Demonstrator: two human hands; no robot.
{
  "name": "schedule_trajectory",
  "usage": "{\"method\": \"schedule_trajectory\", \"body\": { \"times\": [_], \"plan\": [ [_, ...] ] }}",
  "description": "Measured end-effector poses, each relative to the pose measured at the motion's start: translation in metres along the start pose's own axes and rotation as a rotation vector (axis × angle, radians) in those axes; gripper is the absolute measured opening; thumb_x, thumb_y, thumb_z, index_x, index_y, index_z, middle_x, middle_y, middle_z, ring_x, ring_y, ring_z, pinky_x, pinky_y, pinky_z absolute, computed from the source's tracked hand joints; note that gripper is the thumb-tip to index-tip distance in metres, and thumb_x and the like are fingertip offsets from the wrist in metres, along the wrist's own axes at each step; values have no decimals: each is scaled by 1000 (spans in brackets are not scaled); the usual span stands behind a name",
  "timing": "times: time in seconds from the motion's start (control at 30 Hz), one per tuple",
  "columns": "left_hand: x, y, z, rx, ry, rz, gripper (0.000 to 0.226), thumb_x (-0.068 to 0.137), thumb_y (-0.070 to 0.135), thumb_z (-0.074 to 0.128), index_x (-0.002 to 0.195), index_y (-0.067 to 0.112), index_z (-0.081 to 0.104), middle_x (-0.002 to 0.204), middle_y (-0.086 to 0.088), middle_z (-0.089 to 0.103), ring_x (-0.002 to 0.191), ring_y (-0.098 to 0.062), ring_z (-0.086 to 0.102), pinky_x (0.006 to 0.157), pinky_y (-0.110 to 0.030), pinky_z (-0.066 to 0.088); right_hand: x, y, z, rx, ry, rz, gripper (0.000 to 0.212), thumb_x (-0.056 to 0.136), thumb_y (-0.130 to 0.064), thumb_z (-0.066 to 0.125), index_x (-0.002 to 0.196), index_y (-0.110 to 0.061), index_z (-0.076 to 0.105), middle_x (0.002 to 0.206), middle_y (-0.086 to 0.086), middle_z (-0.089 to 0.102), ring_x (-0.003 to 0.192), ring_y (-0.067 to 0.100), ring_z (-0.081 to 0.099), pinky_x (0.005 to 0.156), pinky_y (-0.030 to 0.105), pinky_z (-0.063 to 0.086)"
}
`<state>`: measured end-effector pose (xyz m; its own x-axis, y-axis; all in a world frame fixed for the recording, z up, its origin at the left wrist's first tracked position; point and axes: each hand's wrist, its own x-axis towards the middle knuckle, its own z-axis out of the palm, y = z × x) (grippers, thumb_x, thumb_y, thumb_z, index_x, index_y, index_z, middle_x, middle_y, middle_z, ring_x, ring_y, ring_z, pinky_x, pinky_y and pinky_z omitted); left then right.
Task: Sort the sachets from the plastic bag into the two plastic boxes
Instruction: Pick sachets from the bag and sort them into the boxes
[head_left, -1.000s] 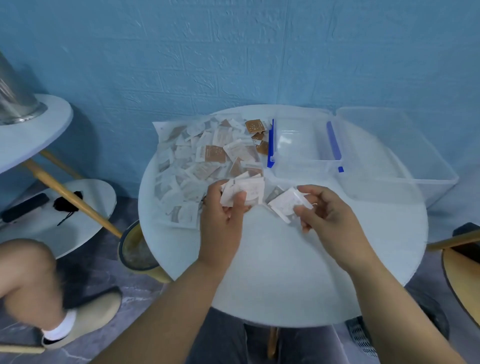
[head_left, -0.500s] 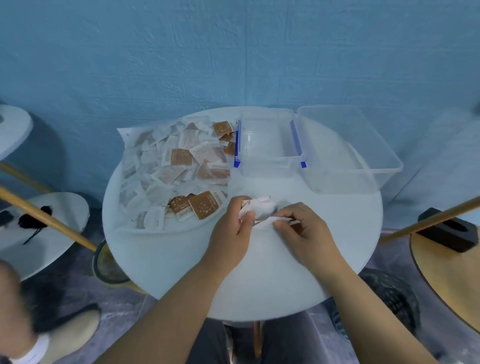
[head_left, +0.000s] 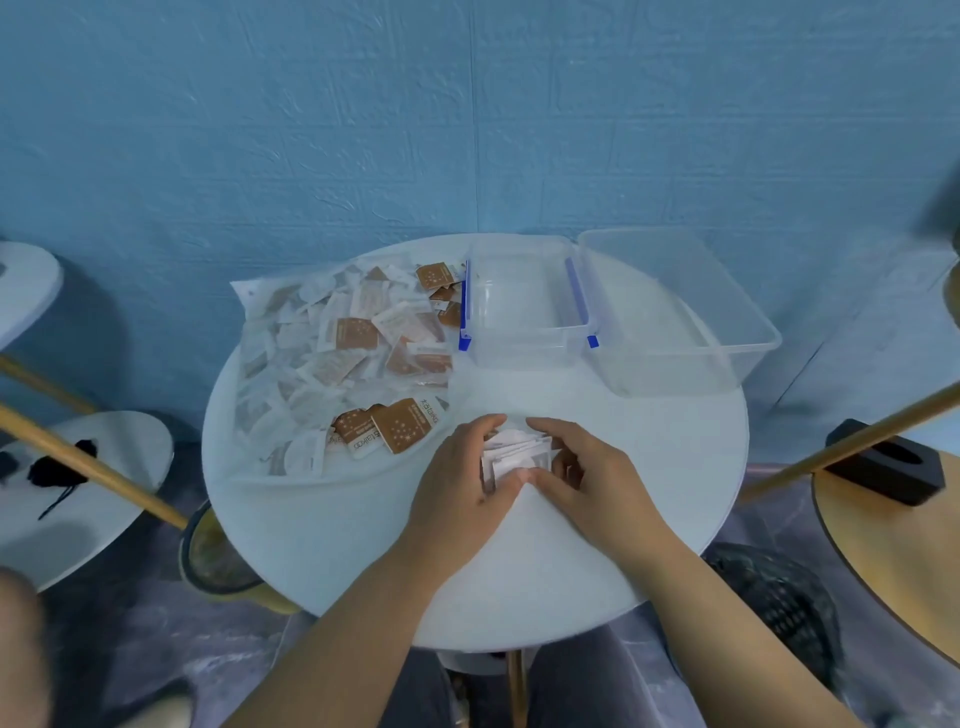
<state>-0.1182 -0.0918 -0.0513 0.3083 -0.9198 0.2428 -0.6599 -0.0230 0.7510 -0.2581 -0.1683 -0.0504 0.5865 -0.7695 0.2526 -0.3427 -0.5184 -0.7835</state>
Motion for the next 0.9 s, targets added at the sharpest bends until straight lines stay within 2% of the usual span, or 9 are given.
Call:
{"method": "schedule_trajectory", "body": {
  "times": [0.07, 0.17, 0.27, 0.37, 0.47, 0.6, 0.7, 0.8, 0.9],
  "plan": [
    [-3, -1, -2, -53, 20, -49, 53, 85, 25, 64, 132, 26, 40, 114, 15, 47, 107, -4, 49, 81, -5, 37, -2, 0, 0, 5, 18, -19, 38, 82, -22, 69, 115, -34, 54, 84, -28, 52, 70, 0, 50, 65, 5, 37],
    [-6, -1, -3, -83, 61, -61, 49, 85, 26, 64, 128, 32, 42, 113, 17, 50, 106, -2, 51, 81, -2, 37, -3, 2, 1, 7, 35, -73, 40, 84, -19, 67, 112, -40, 50, 88, -23, 52, 71, -1, 49, 67, 4, 35],
    [-6, -1, -2, -35, 69, -42, 45, 89, 29, 58, 131, 33, 42, 120, 16, 54, 111, 0, 49, 83, 1, 32, -3, 6, 4, -71, 8, -104, 39, 87, -26, 61, 121, -37, 46, 99, -16, 53, 78, -5, 46, 73, 3, 33],
    [-4, -2, 2, 111, 27, -9, 52, 93, 34, 48, 142, 27, 30, 135, 12, 48, 121, -5, 44, 94, -8, 29, -2, 11, 11, -280, -34, -181, 56, 89, -51, 38, 139, -25, 36, 113, -7, 54, 88, -6, 34, 78, 10, 30],
    [-7, -5, 5, 255, 0, -12, 61, 95, 42, 37, 148, 23, 13, 146, 8, 36, 131, -8, 34, 105, -20, 26, -2, 12, 12, -307, -78, -196, 62, 88, -57, 26, 144, -32, 19, 115, -6, 53, 94, 0, 37, 81, 14, 28],
    [-14, -3, 4, 371, 27, -52, 61, 96, 46, 28, 148, 20, 10, 155, 7, 15, 140, -8, 13, 111, -18, 9, 0, 12, 10, -274, -70, -261, 51, 90, -46, 31, 139, -46, 19, 112, -7, 54, 90, -7, 32, 80, 14, 30],
    [-15, -3, 4, 272, 50, -103, 65, 94, 47, 32, 148, 24, 3, 156, 7, 11, 141, -7, 11, 111, -19, 11, 0, 10, 7, -222, -74, -241, 48, 92, -41, 43, 134, -53, 23, 110, -12, 53, 90, -7, 35, 78, 7, 30],
    [-16, -2, 5, 216, 12, -57, 68, 94, 46, 37, 147, 28, -1, 152, 7, 24, 137, -8, 25, 108, -19, 21, -1, 9, 4, -192, -108, -153, 51, 92, -38, 50, 135, -43, 22, 111, -20, 45, 93, -5, 39, 79, 1, 29],
    [-15, 0, 5, 282, -25, -22, 67, 94, 41, 43, 148, 25, 8, 141, 7, 41, 126, -9, 38, 102, -19, 28, 0, 10, 8, -251, -103, -160, 57, 88, -50, 42, 139, -30, 31, 104, -19, 44, 86, -3, 38, 75, 2, 30]
  ]
}}
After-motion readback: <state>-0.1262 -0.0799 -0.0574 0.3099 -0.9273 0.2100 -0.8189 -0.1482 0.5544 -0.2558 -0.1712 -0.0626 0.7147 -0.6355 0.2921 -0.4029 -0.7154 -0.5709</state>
